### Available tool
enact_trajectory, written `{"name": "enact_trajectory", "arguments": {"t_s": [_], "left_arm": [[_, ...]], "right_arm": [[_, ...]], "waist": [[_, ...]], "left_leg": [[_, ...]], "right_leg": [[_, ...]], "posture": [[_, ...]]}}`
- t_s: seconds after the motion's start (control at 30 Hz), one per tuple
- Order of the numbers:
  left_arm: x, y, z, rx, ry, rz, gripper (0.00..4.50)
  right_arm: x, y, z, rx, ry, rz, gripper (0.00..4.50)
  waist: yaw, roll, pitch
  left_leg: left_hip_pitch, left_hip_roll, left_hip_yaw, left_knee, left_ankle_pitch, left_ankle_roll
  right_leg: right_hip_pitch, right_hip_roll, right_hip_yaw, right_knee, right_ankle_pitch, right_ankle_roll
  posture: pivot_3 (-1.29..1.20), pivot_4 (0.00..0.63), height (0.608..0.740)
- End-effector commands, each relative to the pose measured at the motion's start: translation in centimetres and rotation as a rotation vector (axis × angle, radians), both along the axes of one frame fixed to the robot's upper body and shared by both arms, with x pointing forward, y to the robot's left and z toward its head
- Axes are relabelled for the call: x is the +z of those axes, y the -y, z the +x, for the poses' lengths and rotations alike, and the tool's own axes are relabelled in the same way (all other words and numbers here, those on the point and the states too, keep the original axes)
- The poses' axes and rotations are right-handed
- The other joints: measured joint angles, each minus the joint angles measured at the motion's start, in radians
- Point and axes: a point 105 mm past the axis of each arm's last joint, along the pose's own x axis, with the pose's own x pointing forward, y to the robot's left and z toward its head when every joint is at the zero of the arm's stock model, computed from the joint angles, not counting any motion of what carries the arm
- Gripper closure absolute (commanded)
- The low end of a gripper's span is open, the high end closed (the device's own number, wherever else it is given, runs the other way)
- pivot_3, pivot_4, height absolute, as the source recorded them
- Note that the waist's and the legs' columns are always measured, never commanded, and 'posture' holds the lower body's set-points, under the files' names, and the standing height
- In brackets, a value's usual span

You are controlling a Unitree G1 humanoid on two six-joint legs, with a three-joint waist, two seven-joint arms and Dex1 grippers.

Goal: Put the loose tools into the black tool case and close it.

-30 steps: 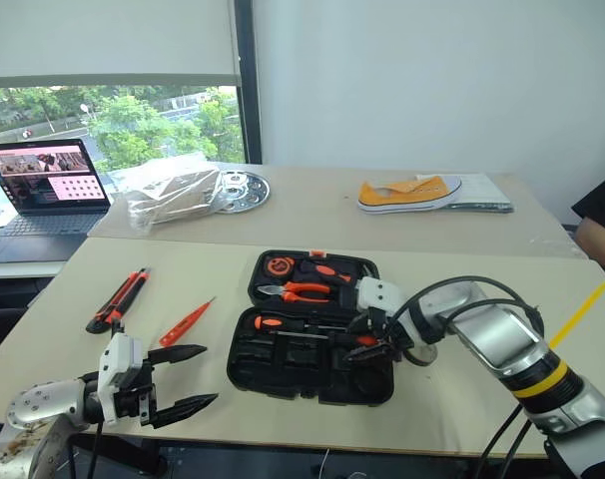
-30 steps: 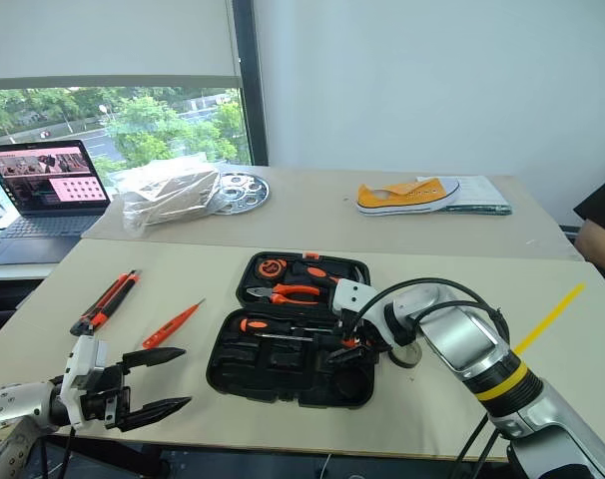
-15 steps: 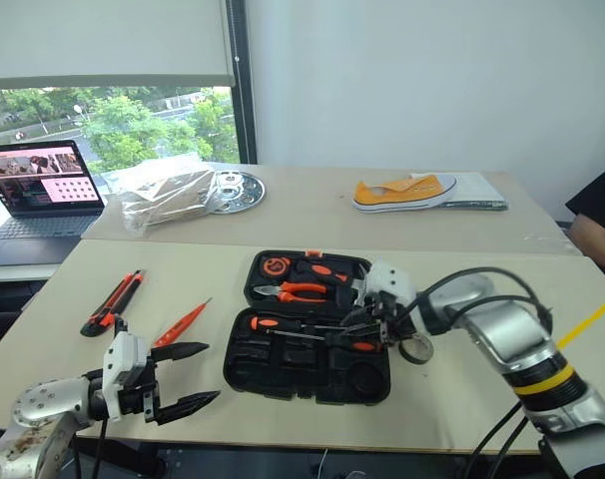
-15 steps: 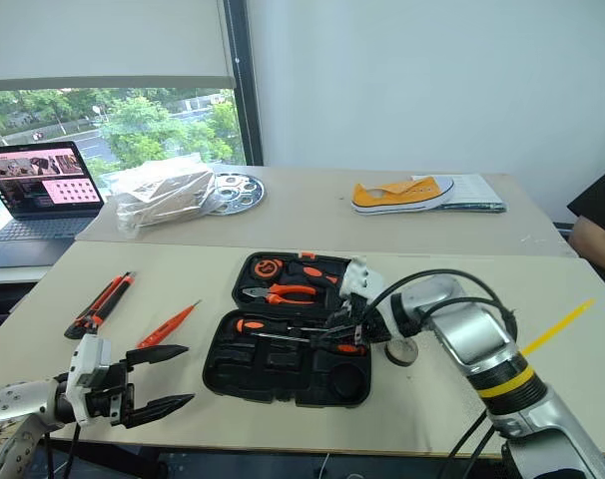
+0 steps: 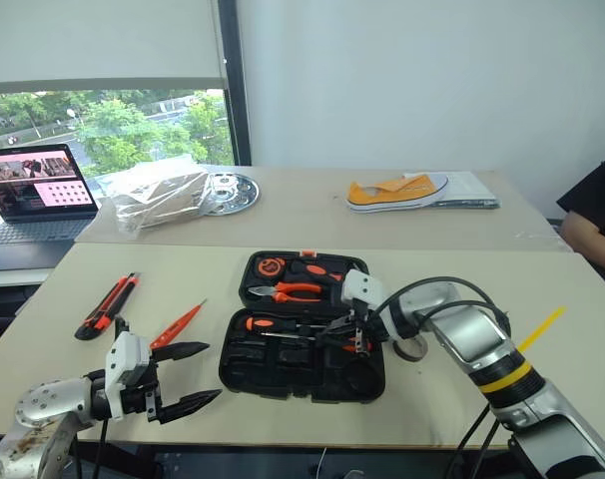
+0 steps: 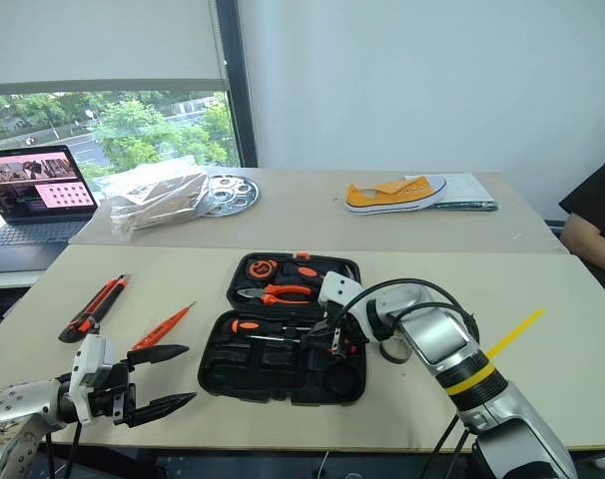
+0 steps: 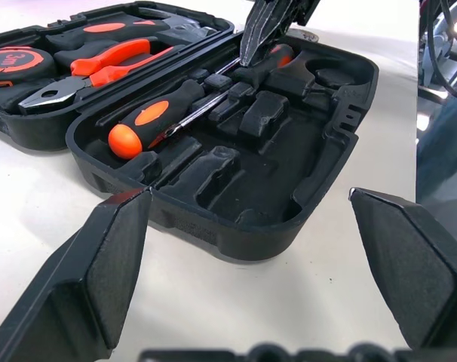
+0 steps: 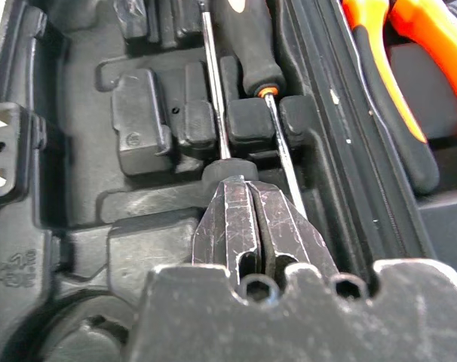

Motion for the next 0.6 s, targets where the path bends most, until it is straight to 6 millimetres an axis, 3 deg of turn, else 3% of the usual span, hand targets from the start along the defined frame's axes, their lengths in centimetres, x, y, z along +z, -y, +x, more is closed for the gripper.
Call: {"name": "enact_trajectory", "arguments": {"t_s": [0.03,0.13,0.23,0.37,0.4,0.6], "left_arm": [[0.6,-0.2,0.0,0.029,0.036,0.007,0.0],[0.6,-1.1,-0.1,0.091,0.05,0.002,0.0],[0.9,-2.7,-0.4,0.179,0.068,-0.004,0.0],[0.9,-6.8,-1.8,0.383,0.047,-0.025,0.0],[0.8,-8.1,-2.3,0.447,0.04,-0.028,0.0],[0.0,-15.5,-4.9,0.837,0.032,-0.034,0.0]], "right_arm": [[-1.4,-0.5,-0.8,0.03,-0.036,-0.056,4.43],[1.2,-0.9,-0.9,0.043,0.015,0.09,4.43],[4.0,0.2,-1.2,0.041,0.099,0.257,4.43],[6.6,3.4,-2.9,0.023,0.234,0.467,3.32],[6.6,4.4,-3.2,-0.005,0.256,0.503,2.84],[5.0,9.8,-5.4,-0.134,0.494,0.58,0.95]], "waist": [[0.0,0.0,0.0],[0.0,0.0,0.0],[0.003,0.0,0.0],[0.009,0.0,0.0],[0.009,0.0,0.0],[0.016,-0.002,-0.001]], "left_leg": [[0.001,0.0,0.0,0.0,0.0,0.0],[0.003,0.0,0.001,0.0,0.001,-0.001],[0.001,0.001,0.0,0.0,0.001,-0.001],[-0.002,0.001,0.0,-0.001,0.0,-0.001],[-0.002,0.001,-0.001,-0.001,0.0,0.0],[-0.002,0.001,-0.001,-0.001,0.0,0.0]], "right_leg": [[0.0,0.0,0.0,0.001,0.0,0.0],[0.0,0.0,0.002,0.003,-0.001,-0.001],[-0.001,0.0,0.002,0.003,-0.001,-0.002],[-0.003,0.0,0.001,0.0,-0.001,-0.002],[-0.002,0.0,0.0,0.0,-0.001,-0.002],[-0.001,0.0,0.0,-0.001,-0.001,-0.001]], "posture": [[0.0,0.15,0.74],[0.0,0.15,0.74],[0.0,0.15,0.74],[0.0,0.15,0.74],[0.0,0.15,0.74],[0.0,0.15,0.74]]}}
